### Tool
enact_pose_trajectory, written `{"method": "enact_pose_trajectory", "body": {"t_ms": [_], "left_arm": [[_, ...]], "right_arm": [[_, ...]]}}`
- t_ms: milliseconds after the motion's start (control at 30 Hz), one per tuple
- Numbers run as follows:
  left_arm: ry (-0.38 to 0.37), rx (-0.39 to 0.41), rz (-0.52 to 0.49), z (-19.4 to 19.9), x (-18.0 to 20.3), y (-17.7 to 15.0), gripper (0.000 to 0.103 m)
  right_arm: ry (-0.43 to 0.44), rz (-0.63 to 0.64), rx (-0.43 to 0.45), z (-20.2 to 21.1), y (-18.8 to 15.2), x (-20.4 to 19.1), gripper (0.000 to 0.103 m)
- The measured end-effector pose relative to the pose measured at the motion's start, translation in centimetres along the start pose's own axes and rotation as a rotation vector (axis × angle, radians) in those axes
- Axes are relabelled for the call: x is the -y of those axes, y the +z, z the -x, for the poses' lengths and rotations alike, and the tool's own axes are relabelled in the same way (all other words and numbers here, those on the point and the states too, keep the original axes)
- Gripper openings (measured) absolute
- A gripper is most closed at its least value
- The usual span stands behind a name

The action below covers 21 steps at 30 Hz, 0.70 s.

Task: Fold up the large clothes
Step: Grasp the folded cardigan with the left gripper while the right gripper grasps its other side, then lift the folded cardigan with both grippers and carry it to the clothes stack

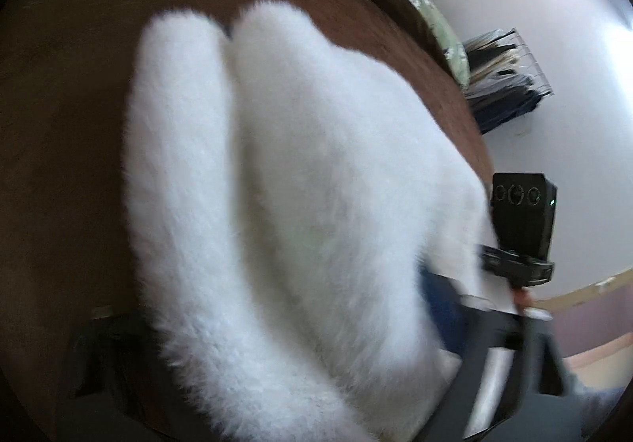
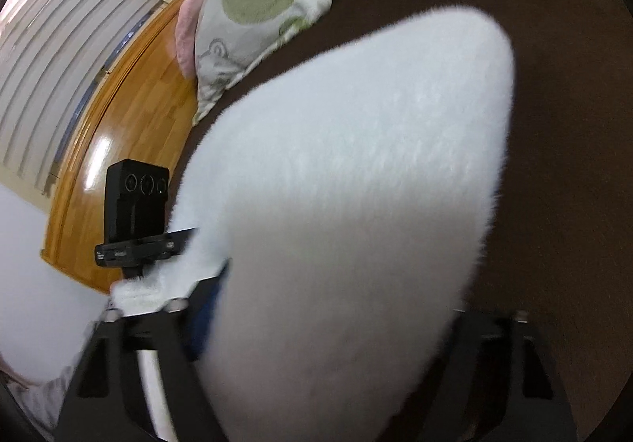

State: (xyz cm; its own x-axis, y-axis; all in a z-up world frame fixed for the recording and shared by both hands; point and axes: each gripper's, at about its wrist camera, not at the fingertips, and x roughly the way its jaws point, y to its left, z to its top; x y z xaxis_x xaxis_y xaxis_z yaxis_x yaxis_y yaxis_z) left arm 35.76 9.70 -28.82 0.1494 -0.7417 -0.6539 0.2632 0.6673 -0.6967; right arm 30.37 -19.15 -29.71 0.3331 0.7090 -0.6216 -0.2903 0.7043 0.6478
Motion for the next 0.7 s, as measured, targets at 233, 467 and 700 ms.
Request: {"method": "enact_pose_trajectory", "body": {"t_ms": [233,467,700], "left_arm": [[0.018,0.086,-0.013,0.8,0.9,-0.6,0.054],[0.069,0.097,-0.06,1.7,2.7,0.0,0.05],[0.095,0.127,-0.103,3.8,5.3,-0.2,0.05]], "right_arm": [[-0.042,0.079,0.058,1.1,0.3,-3.0,0.055],[-0.029,0.121,0.08,2.5,0.5,-5.3,0.054],[-0.002,0.149,0.113,6.0,0.8,-8.2,0.054]]}}
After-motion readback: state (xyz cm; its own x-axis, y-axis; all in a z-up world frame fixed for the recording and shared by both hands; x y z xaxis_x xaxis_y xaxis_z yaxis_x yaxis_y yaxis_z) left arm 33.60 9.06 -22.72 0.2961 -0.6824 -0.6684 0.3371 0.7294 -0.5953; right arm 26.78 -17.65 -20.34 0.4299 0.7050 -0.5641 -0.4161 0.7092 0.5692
